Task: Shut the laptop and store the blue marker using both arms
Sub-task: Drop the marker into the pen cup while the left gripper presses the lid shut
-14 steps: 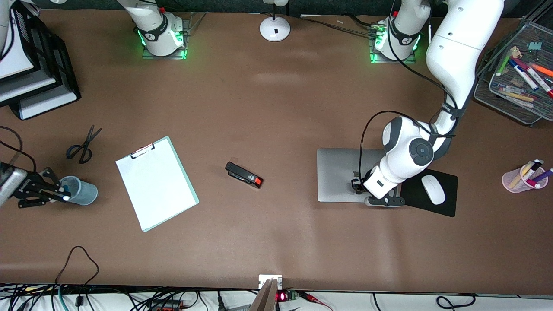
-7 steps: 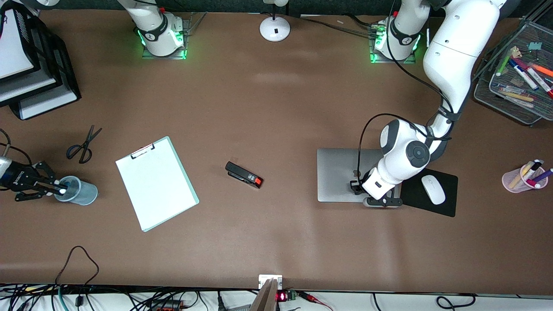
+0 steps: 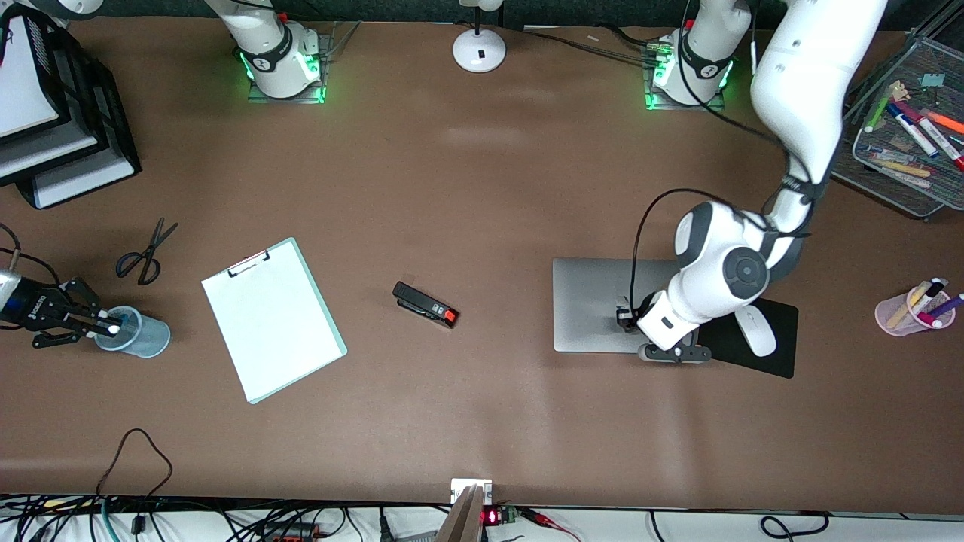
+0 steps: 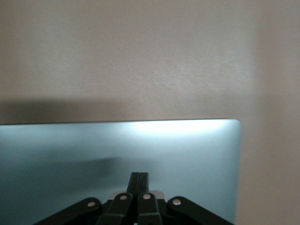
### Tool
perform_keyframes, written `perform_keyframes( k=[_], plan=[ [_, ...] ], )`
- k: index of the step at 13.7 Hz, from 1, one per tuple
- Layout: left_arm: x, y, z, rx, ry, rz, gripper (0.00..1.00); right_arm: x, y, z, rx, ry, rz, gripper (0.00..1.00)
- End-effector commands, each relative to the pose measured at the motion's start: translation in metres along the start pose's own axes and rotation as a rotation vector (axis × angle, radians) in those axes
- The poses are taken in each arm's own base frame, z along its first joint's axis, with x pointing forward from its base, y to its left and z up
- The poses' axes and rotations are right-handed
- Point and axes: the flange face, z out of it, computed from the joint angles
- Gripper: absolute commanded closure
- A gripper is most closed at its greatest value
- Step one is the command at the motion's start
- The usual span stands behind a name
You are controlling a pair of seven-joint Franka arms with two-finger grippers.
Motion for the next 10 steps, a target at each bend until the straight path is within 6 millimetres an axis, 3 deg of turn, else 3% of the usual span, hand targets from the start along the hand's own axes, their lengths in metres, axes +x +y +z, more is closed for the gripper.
perform_keyframes(
  k=[1,5,7,8,9,10],
  plan=[
    [0.002,0.006,-0.058,0.034,-0.056,0.019,1.0,0.002,0.007,-0.008,-0.012,0.019,-0.028,1.0],
    [-0.01,0.019,-0.139,0.068,-0.161,0.04,1.0,0.006,0.014,-0.009,-0.044,-0.005,-0.057,0.98],
    [-0.024,0.028,-0.17,0.087,-0.208,0.059,0.99,0.004,0.018,-0.009,-0.065,-0.026,-0.071,0.98],
    [-0.032,0.032,-0.185,0.096,-0.214,0.067,0.99,0.003,0.019,-0.005,-0.063,-0.027,-0.077,0.86],
    [-0.041,0.035,-0.204,0.122,-0.211,0.078,0.99,0.005,0.019,-0.005,-0.067,-0.03,-0.075,0.3],
    [-0.052,0.037,-0.221,0.142,-0.22,0.089,0.98,0.007,0.02,-0.005,-0.068,-0.03,-0.076,0.0]
  ],
)
